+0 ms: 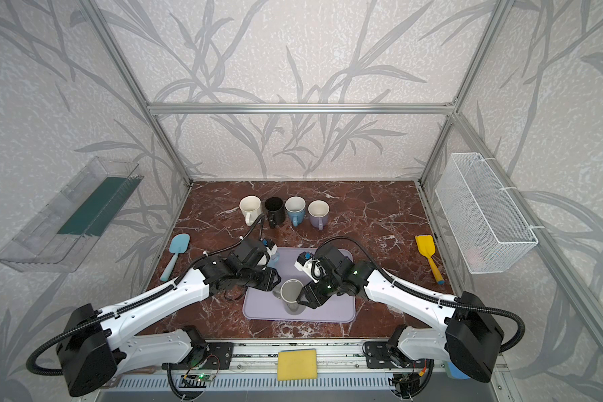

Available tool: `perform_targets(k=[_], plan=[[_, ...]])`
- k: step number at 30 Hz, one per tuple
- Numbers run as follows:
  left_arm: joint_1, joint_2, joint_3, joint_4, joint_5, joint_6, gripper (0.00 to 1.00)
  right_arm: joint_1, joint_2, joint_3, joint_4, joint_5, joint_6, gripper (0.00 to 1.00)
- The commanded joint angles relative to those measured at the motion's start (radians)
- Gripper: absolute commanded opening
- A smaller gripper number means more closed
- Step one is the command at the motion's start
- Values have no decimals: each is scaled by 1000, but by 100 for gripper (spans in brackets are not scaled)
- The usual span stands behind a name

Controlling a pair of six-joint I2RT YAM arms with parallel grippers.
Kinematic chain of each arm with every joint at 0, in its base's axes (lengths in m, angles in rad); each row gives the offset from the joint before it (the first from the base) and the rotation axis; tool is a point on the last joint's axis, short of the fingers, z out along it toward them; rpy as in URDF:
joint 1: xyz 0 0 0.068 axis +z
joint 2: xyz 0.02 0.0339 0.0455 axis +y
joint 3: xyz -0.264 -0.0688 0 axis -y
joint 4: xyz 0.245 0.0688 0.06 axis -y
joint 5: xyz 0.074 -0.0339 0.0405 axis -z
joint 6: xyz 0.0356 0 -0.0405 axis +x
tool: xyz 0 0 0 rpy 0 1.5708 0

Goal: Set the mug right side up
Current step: 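Grasp the grey mug rim with the left gripper while right gripper steadies it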

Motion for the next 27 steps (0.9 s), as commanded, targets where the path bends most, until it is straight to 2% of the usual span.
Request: perform_targets(k=[1, 14, 27], plan=[[-4, 6, 6, 8, 31, 6, 44, -12, 20, 36, 5, -25, -30, 54], [-44, -49, -67, 5, 52, -49, 44, -47, 104, 69, 20, -29, -42, 54], [-87, -77, -80, 8, 58, -60, 44, -111, 175, 143, -32, -19, -120, 52]])
